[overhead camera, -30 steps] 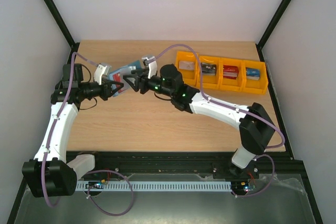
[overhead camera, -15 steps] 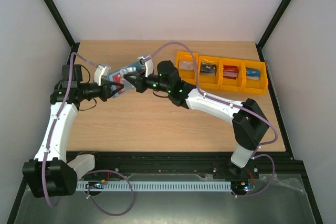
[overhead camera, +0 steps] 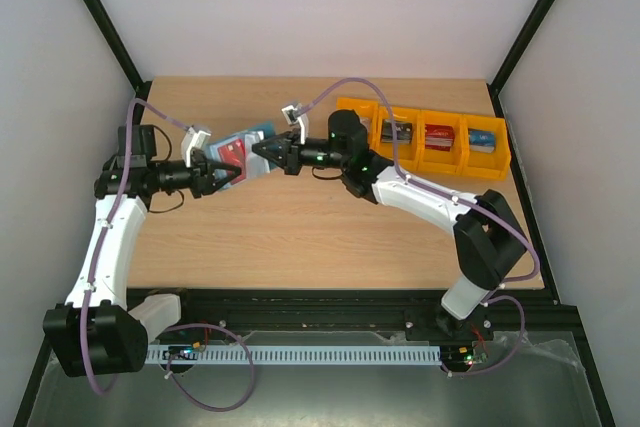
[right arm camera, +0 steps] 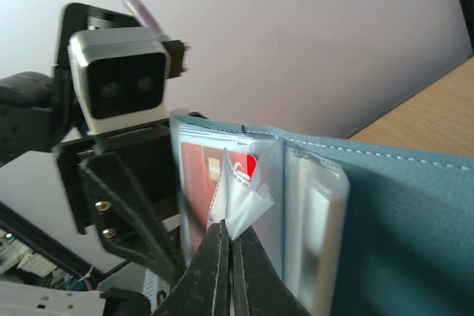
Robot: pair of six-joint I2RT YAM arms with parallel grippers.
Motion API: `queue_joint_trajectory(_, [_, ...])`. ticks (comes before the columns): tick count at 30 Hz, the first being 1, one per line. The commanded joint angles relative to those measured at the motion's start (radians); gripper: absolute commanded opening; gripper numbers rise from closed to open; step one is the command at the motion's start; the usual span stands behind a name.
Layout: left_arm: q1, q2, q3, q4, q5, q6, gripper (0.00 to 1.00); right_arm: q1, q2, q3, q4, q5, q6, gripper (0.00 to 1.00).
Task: Take the credit cards out of the card holder
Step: Remove the credit card from the card holder.
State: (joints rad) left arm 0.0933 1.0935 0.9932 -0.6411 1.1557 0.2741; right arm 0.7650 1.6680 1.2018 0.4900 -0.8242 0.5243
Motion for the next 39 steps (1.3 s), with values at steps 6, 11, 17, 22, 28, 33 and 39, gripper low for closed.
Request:
queue_joint_trajectory(6, [0.013,-0.012,0.008,-0.023,0.073,0.035,0.18,-0.025,-0.073,-0.02,0.069,-0.116,-0.008,0.02])
queue_joint_trajectory(11, [0.014,-0.012,0.03,-0.031,0.057,0.023,0.02,-0.046,-0.079,-0.019,-0.014,-0.052,-0.051,0.02])
queue_joint_trajectory(17, [-0.003,-0.017,0.017,0.108,-0.457,-0.164,0.02,-0.096,-0.027,0.056,-0.392,0.404,-0.127,0.06])
queue_joint_trajectory(22, [-0.13,-0.002,0.004,0.148,-1.166,-0.063,0.02,-0.094,0.02,0.134,-0.598,0.534,-0.187,0.12])
queue_joint_trajectory(28, [-0.278,0.044,-0.046,0.196,-1.503,0.033,0.02,0.015,-0.007,0.117,-0.427,0.296,-0.219,0.15])
queue_joint_trajectory(33, [-0.281,0.06,0.024,0.102,-1.14,-0.03,0.02,0.039,0.077,0.1,-0.022,-0.01,0.109,0.11])
queue_joint_trajectory(39, [-0.213,0.043,0.077,0.015,-0.559,-0.071,0.02,0.037,0.156,0.078,0.251,-0.073,0.334,0.05])
